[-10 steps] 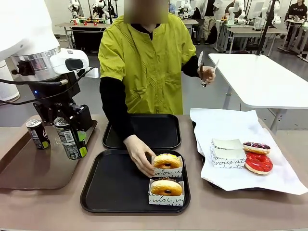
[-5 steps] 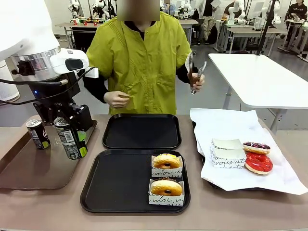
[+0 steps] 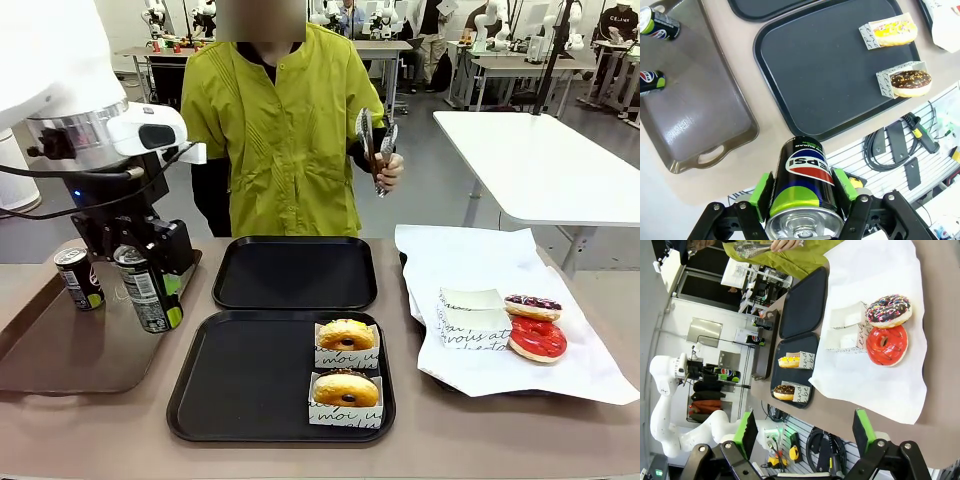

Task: Set up donuts and drinks on trays.
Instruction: Pick up one Pepsi coke and place it on the Flat Tray.

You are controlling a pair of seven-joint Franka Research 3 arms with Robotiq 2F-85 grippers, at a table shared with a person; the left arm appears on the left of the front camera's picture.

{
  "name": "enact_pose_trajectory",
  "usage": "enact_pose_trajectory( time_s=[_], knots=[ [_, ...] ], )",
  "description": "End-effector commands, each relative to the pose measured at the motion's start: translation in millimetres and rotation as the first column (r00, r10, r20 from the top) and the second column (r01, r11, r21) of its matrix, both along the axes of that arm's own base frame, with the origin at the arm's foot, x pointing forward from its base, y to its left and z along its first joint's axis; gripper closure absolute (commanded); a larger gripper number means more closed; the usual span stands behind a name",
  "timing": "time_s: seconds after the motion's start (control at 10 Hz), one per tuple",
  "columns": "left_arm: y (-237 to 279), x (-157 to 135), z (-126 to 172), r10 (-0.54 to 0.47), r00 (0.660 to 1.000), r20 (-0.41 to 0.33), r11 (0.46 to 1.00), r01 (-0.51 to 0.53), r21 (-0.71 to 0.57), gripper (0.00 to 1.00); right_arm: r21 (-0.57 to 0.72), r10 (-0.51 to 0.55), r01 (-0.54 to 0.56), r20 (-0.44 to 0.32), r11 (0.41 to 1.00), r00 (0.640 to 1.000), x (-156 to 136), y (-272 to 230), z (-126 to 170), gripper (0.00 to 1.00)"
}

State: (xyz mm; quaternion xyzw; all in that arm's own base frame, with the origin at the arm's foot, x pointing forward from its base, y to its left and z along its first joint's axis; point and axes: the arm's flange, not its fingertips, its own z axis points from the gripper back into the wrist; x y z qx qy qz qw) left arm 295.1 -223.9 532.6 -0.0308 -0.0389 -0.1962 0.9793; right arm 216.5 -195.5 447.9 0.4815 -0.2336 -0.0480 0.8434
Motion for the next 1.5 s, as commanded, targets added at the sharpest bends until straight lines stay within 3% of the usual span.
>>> enact_pose_trajectory(
  time_s=[0.0,0.3,0.7,1.4],
  knots=[
    [-41,25,-25,0.070,0.997,0.025,0.996,-0.071,0.050,0.39,0.003,0.001,-0.001,0.008,1.000,1.000,0,0,-1,0.00],
    [-86,44,-78,0.117,0.990,0.081,0.989,-0.124,0.082,0.39,0.003,0.001,-0.001,0.008,1.000,1.000,0,0,-1,0.00],
    [-96,54,-127,0.119,0.990,0.072,0.993,-0.119,0.000,0.39,0.003,0.001,-0.001,0.008,1.000,1.000,0,0,-1,0.00],
    [-108,54,-163,0.030,0.999,0.033,0.999,-0.030,0.025,0.39,0.003,0.001,-0.001,0.008,1.000,1.000,0,0,-1,0.00]
  ],
)
